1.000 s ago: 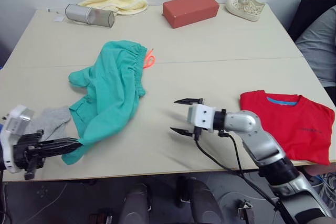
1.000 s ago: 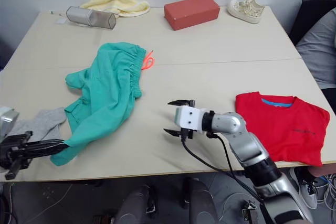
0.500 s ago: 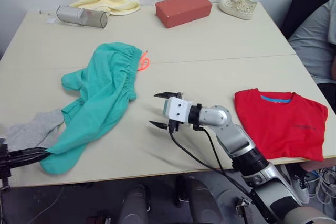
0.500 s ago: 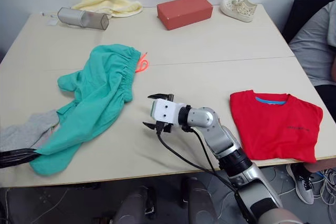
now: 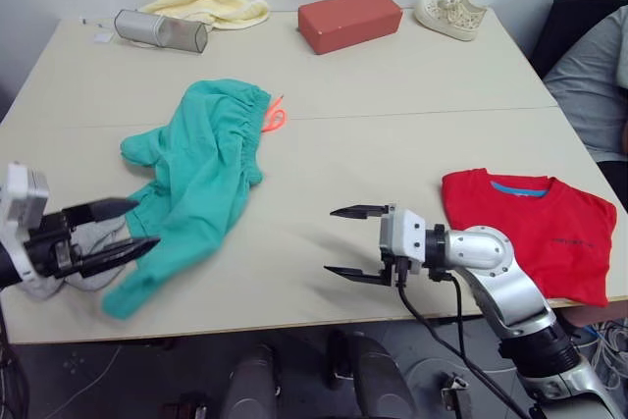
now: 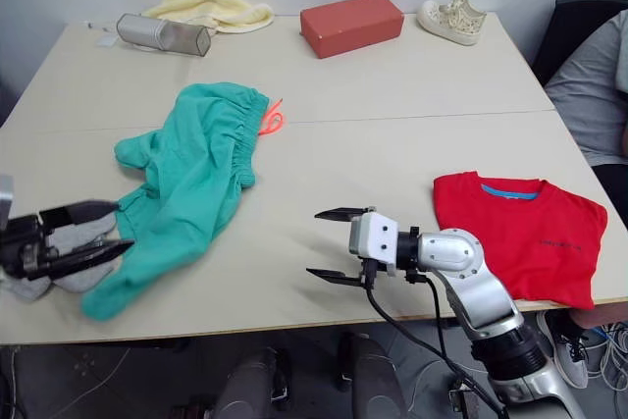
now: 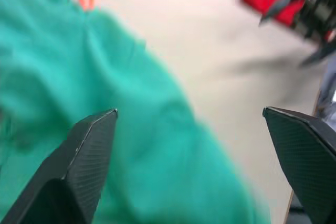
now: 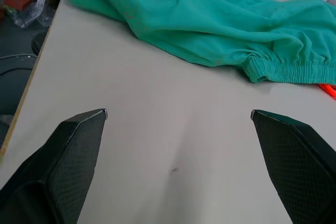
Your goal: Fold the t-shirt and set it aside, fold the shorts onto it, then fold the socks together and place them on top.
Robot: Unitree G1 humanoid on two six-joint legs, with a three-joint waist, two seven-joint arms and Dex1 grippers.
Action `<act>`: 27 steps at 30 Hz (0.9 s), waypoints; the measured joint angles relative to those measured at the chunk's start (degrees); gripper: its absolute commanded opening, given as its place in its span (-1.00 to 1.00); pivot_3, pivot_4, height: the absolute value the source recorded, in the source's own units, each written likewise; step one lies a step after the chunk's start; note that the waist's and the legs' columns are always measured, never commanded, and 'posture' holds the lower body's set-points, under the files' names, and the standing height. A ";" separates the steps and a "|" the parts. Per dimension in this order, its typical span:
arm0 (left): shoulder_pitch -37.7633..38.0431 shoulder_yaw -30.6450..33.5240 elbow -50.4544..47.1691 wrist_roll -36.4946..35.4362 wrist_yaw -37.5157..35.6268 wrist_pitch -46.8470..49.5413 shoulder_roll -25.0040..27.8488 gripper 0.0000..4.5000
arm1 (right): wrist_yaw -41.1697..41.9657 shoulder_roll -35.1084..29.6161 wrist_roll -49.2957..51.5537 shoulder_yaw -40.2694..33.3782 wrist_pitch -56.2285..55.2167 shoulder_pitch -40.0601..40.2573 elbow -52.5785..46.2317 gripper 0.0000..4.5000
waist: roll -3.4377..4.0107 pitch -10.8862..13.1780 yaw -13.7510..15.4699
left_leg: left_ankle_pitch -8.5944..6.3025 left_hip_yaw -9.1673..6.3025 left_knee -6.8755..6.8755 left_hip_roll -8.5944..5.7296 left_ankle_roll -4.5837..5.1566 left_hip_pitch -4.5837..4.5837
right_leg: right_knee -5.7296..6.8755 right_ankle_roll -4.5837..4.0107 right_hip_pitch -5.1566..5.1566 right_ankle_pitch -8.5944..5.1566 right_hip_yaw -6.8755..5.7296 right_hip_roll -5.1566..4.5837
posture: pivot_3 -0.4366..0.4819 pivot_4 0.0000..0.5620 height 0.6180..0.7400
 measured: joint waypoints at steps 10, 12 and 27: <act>-17.28 -28.04 4.17 20.38 11.21 -9.37 -7.41 0.99 | 2.20 -2.84 5.29 -2.78 1.98 1.72 -3.34 1.00 | -0.02 -0.01 0.31 | 0.07 0.05 0.01 0.02 -0.10 0.04 | 0.03 -0.01 0.01 0.02 0.11 0.19 | -0.05 -0.47 1.00; -19.61 -31.62 5.98 23.86 12.81 -11.47 -9.07 0.99 | 2.04 -2.75 5.29 -2.79 2.18 1.71 -3.55 1.00 | -0.06 -0.03 0.37 | 0.06 0.08 0.03 0.03 -0.11 0.04 | 0.05 -0.01 0.00 0.03 0.14 0.20 | -0.05 -0.47 1.00; -30.10 -44.16 20.36 40.30 10.38 -21.20 -12.55 -0.73 | 1.67 -6.68 6.66 -6.38 5.17 4.71 -6.57 1.00 | -0.06 -0.03 1.63 | 0.08 0.15 0.12 0.04 -0.05 0.06 | 0.08 0.00 0.00 0.03 0.16 0.22 | -0.05 -0.47 1.00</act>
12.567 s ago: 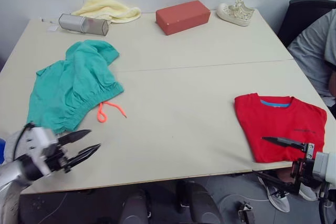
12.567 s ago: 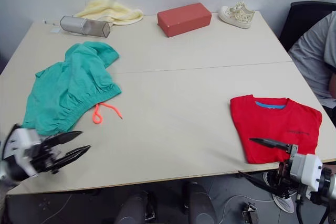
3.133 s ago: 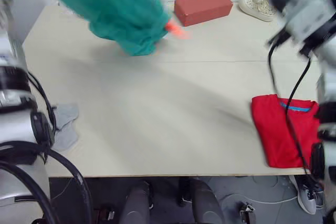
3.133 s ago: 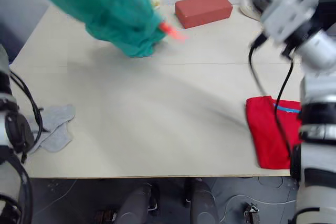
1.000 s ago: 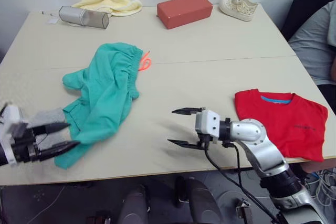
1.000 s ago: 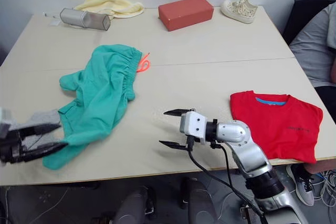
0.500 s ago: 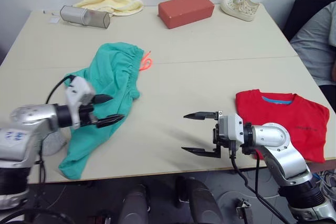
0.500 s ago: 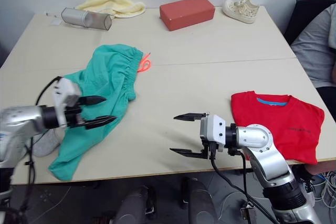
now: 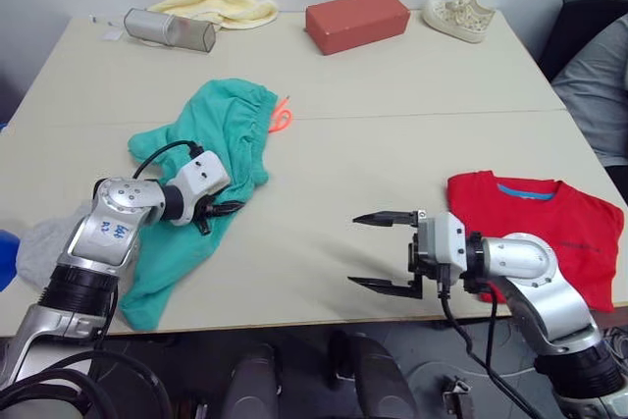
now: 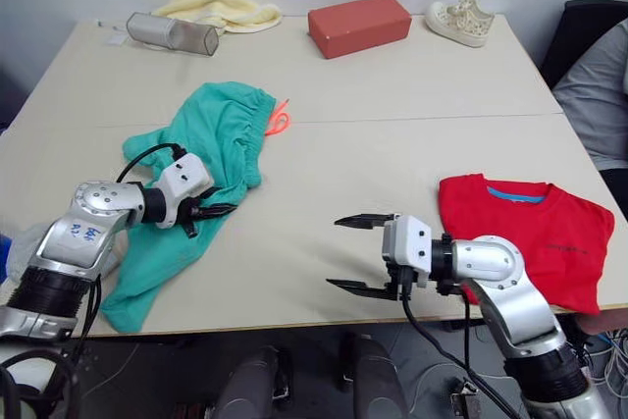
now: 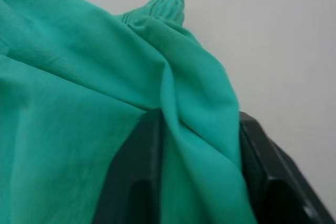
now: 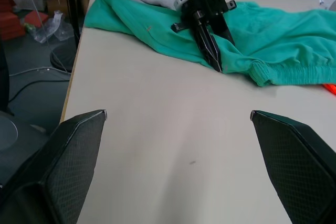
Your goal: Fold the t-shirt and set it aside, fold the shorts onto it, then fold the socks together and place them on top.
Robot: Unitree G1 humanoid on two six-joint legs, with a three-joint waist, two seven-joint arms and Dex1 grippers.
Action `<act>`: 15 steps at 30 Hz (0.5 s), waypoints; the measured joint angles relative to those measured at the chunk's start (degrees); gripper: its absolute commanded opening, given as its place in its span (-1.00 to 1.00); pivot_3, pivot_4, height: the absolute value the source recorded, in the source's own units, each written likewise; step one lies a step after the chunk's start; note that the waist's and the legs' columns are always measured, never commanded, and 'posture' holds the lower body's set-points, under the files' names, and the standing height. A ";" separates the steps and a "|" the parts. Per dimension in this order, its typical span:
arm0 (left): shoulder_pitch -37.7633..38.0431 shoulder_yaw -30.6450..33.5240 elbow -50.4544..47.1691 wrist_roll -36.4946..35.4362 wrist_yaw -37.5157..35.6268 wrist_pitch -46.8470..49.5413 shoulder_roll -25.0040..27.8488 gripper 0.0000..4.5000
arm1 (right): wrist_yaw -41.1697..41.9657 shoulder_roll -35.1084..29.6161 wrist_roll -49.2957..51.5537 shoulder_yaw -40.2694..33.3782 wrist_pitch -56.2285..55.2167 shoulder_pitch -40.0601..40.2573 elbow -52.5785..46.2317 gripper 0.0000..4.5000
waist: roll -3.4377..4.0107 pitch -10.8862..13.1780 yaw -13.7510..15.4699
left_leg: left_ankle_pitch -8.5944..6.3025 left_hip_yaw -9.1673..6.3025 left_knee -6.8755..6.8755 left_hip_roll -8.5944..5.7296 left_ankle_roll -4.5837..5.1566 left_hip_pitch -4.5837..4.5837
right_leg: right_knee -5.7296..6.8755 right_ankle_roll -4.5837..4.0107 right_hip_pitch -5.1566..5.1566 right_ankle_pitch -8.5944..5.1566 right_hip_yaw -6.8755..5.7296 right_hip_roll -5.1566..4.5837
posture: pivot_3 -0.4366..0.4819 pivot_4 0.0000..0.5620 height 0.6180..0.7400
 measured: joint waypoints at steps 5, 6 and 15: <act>-0.68 -0.08 1.62 -2.83 -6.97 -4.18 -4.92 -0.99 | 0.31 -1.96 1.09 -2.17 0.54 2.07 -1.57 1.00 | -0.01 0.00 0.88 | 0.01 0.01 0.09 0.01 0.00 -0.03 | 0.02 0.01 0.00 0.01 -0.01 0.02 | -0.05 -0.47 1.00; -0.57 -0.40 0.87 -4.80 -9.91 -4.73 -6.27 -0.99 | 0.49 -2.67 1.36 -3.27 0.63 3.15 -2.08 1.00 | -0.01 0.00 1.11 | 0.06 0.01 0.12 0.00 -0.09 -0.06 | 0.03 0.01 0.00 0.01 -0.01 0.02 | -0.05 -0.47 1.00; -0.04 -5.99 -5.46 -9.27 -21.87 -8.76 -14.10 -0.99 | -1.37 -6.68 -0.33 -7.15 3.05 7.65 -4.80 1.00 | -0.01 -0.01 0.92 | 0.04 0.07 0.16 0.07 -0.03 0.00 | -0.06 0.10 0.05 0.05 0.19 0.28 | -0.05 -0.47 1.00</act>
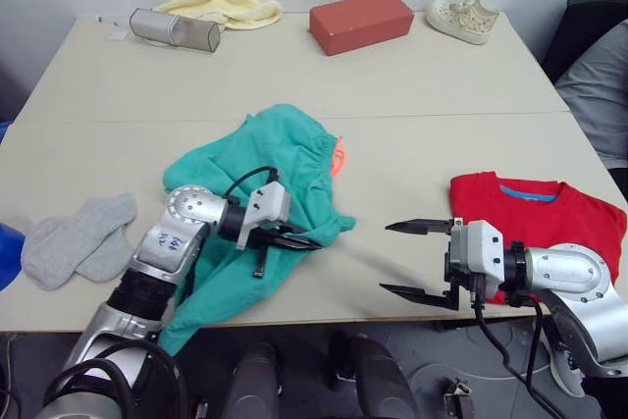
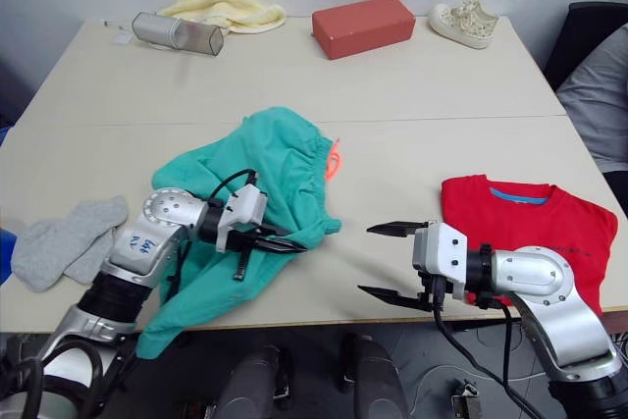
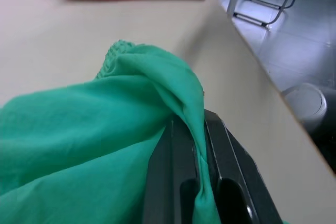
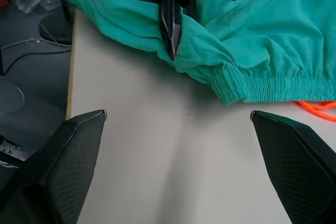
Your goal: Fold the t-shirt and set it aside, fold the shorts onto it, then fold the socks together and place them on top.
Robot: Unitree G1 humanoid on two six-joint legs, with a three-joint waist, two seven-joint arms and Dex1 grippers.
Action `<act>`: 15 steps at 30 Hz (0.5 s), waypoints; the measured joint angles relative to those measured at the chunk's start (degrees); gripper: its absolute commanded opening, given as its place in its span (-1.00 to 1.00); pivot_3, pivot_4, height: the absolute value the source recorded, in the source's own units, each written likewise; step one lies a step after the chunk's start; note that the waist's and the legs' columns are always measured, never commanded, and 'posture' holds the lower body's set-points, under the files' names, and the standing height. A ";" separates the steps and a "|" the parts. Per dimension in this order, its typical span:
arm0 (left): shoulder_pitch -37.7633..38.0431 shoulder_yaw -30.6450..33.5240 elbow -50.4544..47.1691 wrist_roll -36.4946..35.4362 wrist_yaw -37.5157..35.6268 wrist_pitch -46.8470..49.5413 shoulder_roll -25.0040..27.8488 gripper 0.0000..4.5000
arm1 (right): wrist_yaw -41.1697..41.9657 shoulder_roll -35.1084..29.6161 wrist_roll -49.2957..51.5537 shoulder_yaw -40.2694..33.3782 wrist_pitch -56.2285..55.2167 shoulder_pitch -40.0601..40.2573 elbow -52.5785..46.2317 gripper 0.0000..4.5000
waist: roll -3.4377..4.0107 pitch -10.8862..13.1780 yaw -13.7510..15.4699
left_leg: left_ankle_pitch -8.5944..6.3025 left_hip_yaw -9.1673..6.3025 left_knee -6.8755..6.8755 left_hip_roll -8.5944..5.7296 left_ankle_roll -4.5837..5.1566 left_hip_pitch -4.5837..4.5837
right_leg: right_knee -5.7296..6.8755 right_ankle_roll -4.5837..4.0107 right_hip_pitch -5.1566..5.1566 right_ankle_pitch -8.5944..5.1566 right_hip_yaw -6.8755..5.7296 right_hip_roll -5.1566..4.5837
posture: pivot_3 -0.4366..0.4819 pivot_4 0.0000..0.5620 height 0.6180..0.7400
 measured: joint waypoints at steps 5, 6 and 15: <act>1.14 -0.83 -0.87 0.87 1.47 2.91 0.55 -0.42 | -4.64 0.70 -2.97 1.46 2.47 -0.48 0.04 1.00 | 0.01 0.00 -0.07 | 0.03 0.00 -0.05 0.11 -0.08 0.01 | -0.01 -0.01 -0.03 0.00 0.03 0.11 | -0.05 -0.47 1.00; 1.70 -0.57 -1.53 0.64 1.23 2.97 0.83 -0.29 | -5.23 0.70 -3.68 1.89 2.69 -0.57 0.06 1.00 | 0.00 0.00 -0.05 | 0.03 0.00 -0.05 0.11 -0.08 0.01 | -0.01 -0.02 -0.03 0.00 0.03 0.11 | -0.05 -0.47 1.00; 6.83 13.71 -11.76 -10.57 -0.68 5.19 9.01 0.39 | -6.28 1.18 -9.27 8.83 3.67 -2.57 0.39 1.00 | 0.04 -0.02 -0.39 | 0.01 0.00 -0.09 0.14 -0.07 0.03 | -0.03 -0.04 -0.03 0.00 0.04 0.11 | -0.05 -0.47 1.00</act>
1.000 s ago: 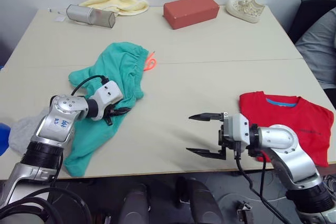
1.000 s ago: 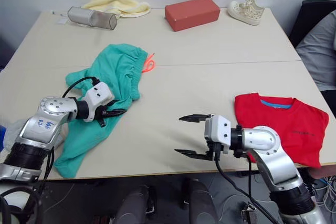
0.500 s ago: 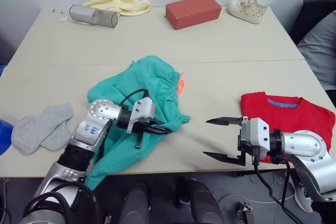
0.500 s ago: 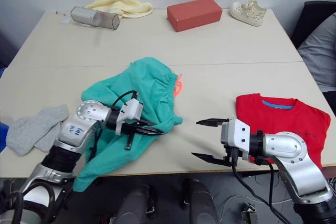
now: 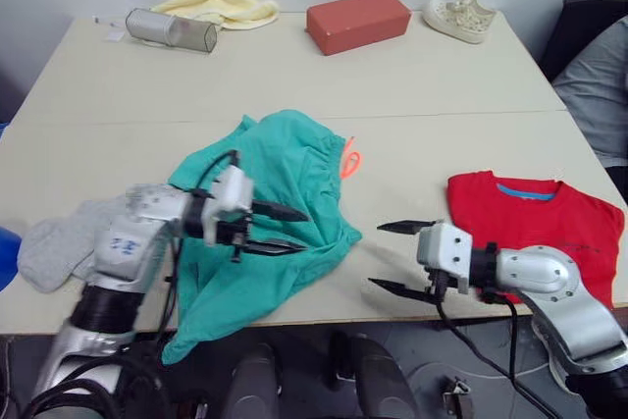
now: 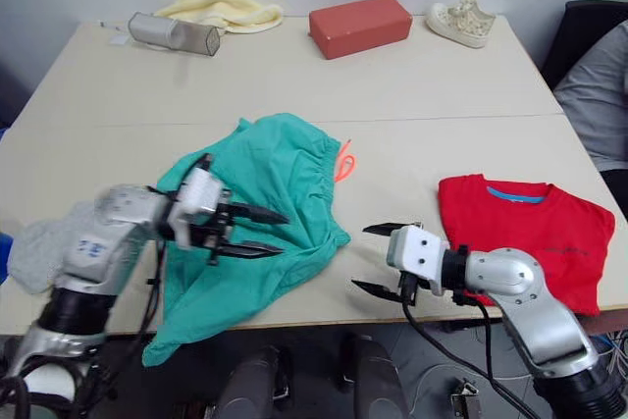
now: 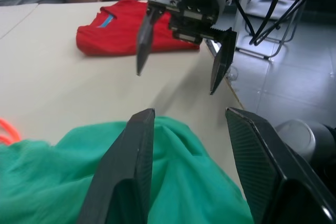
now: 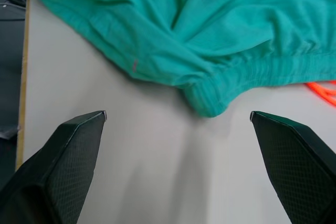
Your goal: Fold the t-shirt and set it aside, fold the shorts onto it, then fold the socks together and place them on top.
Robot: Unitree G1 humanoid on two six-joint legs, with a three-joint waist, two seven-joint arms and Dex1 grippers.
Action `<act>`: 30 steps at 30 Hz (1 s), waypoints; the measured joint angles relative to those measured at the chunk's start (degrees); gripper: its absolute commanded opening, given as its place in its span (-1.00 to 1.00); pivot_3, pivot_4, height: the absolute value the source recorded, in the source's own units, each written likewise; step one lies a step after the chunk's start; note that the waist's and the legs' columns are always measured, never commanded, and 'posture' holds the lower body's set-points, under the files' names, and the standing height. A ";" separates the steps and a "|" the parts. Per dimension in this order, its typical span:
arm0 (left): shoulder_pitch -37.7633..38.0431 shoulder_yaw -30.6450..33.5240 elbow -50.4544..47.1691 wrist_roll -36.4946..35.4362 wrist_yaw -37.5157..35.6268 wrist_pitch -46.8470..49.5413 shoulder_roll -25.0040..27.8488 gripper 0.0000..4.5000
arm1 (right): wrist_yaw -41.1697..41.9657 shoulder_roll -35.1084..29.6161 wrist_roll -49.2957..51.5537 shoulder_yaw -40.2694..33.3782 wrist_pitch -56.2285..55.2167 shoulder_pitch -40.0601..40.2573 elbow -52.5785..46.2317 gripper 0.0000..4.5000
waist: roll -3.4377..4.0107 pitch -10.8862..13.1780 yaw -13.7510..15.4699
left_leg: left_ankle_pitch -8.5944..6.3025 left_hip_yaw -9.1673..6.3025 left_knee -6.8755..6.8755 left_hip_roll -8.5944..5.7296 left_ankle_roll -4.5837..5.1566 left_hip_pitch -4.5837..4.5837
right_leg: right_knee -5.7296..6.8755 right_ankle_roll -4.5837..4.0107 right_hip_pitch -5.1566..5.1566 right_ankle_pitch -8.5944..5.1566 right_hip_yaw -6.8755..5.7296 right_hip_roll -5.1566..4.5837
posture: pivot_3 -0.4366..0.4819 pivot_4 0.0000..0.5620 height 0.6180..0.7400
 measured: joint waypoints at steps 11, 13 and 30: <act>25.09 13.67 -4.36 0.96 -1.77 -8.53 10.08 0.93 | -6.23 6.40 -13.15 8.23 -5.07 -9.86 10.56 1.00 | 0.00 0.00 -0.90 | -0.09 0.06 -0.06 0.06 -0.05 -0.01 | -0.03 -0.16 -0.11 -0.07 0.01 -0.02 | -0.05 -0.47 1.00; 31.24 15.65 -6.81 1.50 -1.77 -10.46 10.88 0.94 | -5.97 7.44 -13.70 9.03 -6.12 -11.22 12.07 0.74 | -0.03 -0.02 -0.93 | -0.13 0.08 -0.06 0.05 0.00 -0.02 | -0.05 -0.16 -0.10 -0.07 0.02 -0.06 | -0.05 -0.47 1.00; 38.55 16.36 -7.71 11.60 7.04 -15.95 11.72 0.00 | -4.25 8.62 -13.96 10.24 -9.38 -11.71 14.22 -1.00 | -0.01 -0.02 -0.90 | -0.20 0.12 -0.09 0.09 0.05 -0.01 | -0.09 -0.18 -0.11 -0.09 0.07 -0.04 | -0.05 -0.47 1.00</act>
